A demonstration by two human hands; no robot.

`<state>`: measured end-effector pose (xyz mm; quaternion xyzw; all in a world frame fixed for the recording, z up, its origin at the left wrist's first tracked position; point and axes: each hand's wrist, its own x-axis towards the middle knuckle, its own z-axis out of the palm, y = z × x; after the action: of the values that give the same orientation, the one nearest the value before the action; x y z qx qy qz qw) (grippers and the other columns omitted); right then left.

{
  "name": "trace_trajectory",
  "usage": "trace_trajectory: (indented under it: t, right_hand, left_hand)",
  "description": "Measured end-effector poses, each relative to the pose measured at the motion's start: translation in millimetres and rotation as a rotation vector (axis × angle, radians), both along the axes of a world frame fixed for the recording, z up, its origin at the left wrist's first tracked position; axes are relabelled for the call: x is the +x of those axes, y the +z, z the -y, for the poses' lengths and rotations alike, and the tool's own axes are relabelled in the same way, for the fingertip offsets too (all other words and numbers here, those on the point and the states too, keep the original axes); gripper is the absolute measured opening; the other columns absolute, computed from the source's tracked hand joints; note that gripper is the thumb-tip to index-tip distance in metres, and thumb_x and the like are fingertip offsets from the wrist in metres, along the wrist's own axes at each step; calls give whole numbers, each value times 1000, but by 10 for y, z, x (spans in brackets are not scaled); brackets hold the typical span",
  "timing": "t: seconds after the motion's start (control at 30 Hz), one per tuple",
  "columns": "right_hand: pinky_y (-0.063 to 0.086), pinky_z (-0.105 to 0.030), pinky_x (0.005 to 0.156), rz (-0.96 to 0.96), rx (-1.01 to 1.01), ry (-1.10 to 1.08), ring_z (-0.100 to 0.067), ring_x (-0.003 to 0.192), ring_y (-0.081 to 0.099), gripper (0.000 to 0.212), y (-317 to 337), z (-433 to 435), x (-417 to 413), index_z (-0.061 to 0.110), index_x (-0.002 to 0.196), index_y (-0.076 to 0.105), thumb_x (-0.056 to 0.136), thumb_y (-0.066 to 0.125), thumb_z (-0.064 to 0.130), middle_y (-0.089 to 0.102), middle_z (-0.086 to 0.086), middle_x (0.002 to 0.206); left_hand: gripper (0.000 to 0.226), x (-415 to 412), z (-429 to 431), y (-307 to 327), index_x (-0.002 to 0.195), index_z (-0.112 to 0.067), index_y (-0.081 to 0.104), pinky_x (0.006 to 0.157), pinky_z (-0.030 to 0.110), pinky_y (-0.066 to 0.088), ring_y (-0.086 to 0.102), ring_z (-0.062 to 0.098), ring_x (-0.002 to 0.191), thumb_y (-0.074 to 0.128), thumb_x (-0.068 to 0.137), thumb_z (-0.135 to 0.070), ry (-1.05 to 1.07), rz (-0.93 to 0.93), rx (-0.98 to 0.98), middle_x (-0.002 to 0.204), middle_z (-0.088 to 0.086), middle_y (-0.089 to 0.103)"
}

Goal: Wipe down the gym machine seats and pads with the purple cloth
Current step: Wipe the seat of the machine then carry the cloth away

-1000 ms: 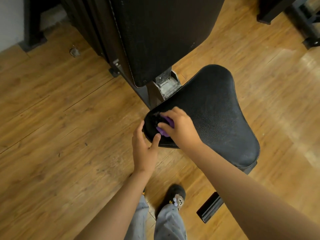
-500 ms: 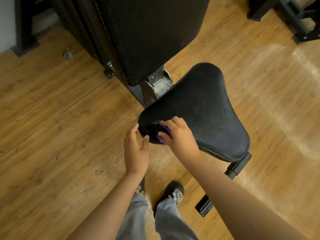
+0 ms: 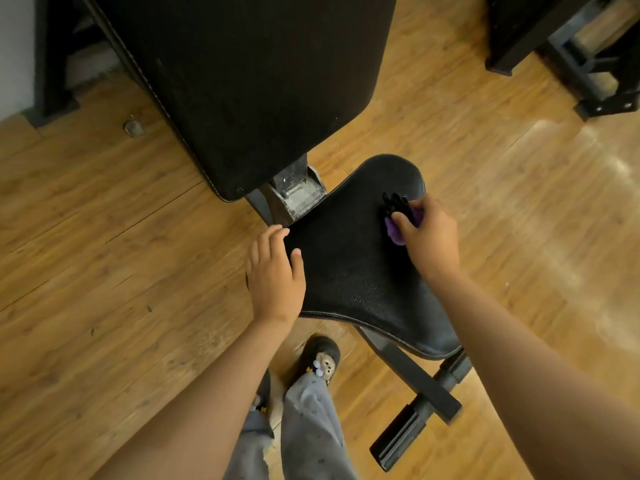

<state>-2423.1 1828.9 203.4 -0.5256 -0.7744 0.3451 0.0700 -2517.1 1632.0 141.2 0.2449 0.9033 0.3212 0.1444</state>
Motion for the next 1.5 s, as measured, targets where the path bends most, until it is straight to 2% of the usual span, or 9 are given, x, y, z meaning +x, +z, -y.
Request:
trace_trajectory:
  t: [0.07,0.33,0.43,0.67,0.77,0.9,1.03,1.37,1.5]
  right_hand:
    - [55,-39,76,51,90,56,-24,85,65,14,-77,46,-90,17,98,55,90,64,24,63,-7,101]
    - [36,-23,79,61,112,587,-21,101,51,25,-178,465,-266,6,111,61,91,63,21,55,-8,108]
    - [48,-30,79,31,115,403,-24,91,59,19,-122,-48,-148,5,105,61,90,64,17,55,-8,101]
    - [45,-9,49,-8,-9,90,0,49,59,11,120,-745,104,7,104,58,93,60,10,67,-10,81]
    - [43,-6,55,-27,-4,57,2,60,57,13,260,-462,435,10,106,59,93,61,13,65,-1,81]
    - [40,-19,69,-31,41,-127,-10,85,56,21,562,7,1007,14,111,62,92,63,22,62,5,95]
    - [38,-10,64,-84,-35,-304,2,80,55,16,942,690,1528,17,107,61,92,63,23,62,8,91]
    - [44,-21,68,-216,-70,-659,-11,87,61,12,1728,2511,2632,19,102,64,90,66,18,66,5,94]
    - [42,-9,63,-222,-51,-842,0,81,58,15,1899,3164,3185,12,104,65,89,66,15,67,0,93]
  left_hand:
    - [30,19,-24,-49,124,-10,55,97,43,46,49,22,120,45,99,-22,0,-36,-36,130,6,54]
    - [29,20,-34,-78,121,-5,56,97,43,45,49,25,115,41,100,-19,-8,-62,-23,125,9,55]
    - [30,33,-45,-48,122,-6,56,99,40,43,48,24,118,42,100,-19,10,-47,-46,126,9,55]
    - [31,10,-33,62,127,-7,55,101,41,46,46,22,124,46,100,-18,-3,29,-63,132,8,53]
    - [34,48,77,263,131,-11,53,100,32,43,44,18,128,50,97,-17,12,73,-46,137,3,48]
    - [28,209,412,618,124,-17,56,91,21,39,51,15,119,52,96,-15,-84,169,-45,128,-2,54]
    - [22,400,841,970,117,-22,59,91,26,44,55,13,112,51,97,-16,-177,278,-53,119,-6,61]
    - [27,852,1559,1868,124,-27,57,93,20,42,53,7,115,49,99,-24,-672,310,-188,123,-11,59]
    - [27,1095,1550,2131,125,-30,56,93,19,41,50,4,117,50,99,-26,-928,279,-252,124,-12,57]
